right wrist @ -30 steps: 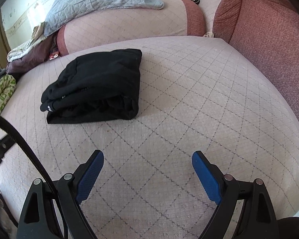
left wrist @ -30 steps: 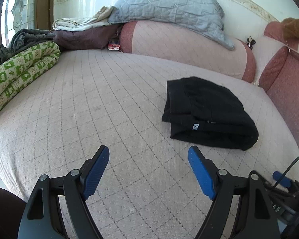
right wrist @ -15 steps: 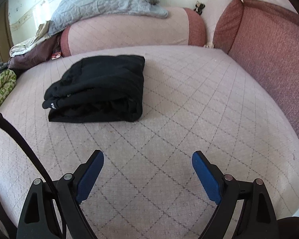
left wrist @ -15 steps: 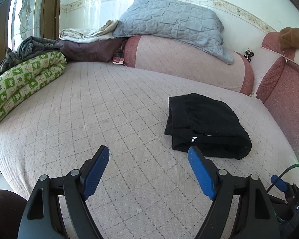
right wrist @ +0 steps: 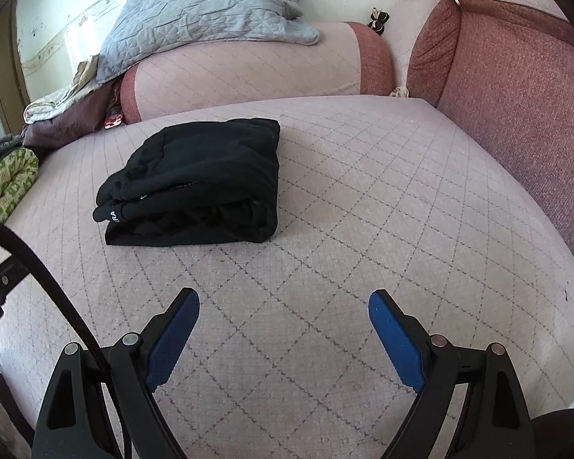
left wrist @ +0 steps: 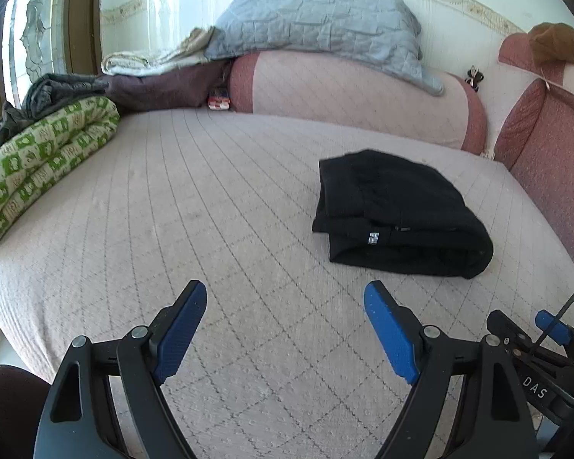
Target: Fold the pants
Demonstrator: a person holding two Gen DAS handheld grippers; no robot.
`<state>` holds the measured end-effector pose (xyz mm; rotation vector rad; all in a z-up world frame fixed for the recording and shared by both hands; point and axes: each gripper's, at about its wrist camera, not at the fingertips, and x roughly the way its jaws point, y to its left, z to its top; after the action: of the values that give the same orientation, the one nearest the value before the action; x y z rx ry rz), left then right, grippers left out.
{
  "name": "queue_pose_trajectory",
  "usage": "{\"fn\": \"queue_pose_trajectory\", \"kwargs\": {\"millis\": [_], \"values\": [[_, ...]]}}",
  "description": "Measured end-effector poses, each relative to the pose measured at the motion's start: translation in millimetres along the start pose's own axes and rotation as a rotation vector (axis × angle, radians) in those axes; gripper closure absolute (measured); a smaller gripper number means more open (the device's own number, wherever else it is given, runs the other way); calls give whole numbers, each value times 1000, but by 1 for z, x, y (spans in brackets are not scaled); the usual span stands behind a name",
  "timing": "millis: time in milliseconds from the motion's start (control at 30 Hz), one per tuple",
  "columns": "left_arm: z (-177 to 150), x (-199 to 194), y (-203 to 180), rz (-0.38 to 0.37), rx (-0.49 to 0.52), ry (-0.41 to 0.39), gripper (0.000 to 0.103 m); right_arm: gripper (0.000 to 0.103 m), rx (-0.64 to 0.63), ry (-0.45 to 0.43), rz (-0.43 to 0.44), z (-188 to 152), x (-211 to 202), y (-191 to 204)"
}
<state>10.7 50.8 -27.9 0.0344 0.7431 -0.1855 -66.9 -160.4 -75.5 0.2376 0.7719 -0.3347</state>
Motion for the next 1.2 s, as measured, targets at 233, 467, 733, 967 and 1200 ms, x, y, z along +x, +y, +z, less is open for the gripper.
{"fn": "queue_pose_trajectory", "kwargs": {"millis": [233, 467, 733, 967, 1200], "values": [[-2, 15, 1, -10, -15, 65, 19, 9, -11, 8, 11, 0, 3, 5], [-3, 28, 5, -38, -55, 140, 19, 9, -18, 24, 16, -1, 9, 9], [-5, 33, 6, -56, -70, 176, 19, 9, -19, 43, 17, -2, 15, 11], [-5, 37, 8, -62, -82, 195, 19, 9, -26, 51, 20, -3, 19, 13], [-5, 39, 12, -70, -96, 210, 19, 9, -27, 51, 21, -3, 19, 15]]}}
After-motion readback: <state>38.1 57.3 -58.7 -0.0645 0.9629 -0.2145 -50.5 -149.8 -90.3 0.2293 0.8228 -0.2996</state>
